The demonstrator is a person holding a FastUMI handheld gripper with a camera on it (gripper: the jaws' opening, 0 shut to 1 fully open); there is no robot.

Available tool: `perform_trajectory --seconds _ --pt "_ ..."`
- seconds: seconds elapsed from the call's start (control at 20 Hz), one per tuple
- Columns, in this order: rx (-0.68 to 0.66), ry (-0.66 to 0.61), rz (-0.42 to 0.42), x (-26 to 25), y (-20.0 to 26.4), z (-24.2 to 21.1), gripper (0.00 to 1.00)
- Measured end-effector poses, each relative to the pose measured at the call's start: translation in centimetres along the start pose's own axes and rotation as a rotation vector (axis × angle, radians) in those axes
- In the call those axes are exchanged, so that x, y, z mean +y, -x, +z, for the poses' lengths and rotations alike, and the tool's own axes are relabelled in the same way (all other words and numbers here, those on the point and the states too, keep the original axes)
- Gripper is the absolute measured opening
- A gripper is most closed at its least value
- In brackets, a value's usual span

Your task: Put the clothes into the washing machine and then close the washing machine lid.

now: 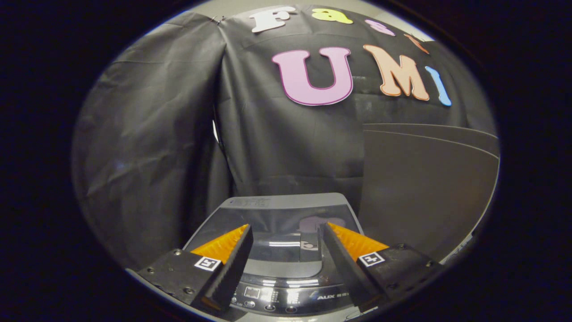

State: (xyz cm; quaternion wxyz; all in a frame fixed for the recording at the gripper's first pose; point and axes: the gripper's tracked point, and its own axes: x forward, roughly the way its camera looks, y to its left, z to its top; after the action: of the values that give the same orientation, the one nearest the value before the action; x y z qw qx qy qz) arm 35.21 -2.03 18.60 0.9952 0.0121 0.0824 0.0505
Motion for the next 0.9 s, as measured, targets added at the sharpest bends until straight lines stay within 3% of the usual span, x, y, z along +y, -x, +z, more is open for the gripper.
perform_trajectory --seconds 0.25,0.55,0.9 --pt "-0.028 0.057 0.010 0.2 3.9 0.7 0.96" --pt "-0.077 -0.004 0.023 0.8 9.0 2.5 0.96" --pt "-0.127 0.071 0.028 1.0 14.0 4.6 0.96"
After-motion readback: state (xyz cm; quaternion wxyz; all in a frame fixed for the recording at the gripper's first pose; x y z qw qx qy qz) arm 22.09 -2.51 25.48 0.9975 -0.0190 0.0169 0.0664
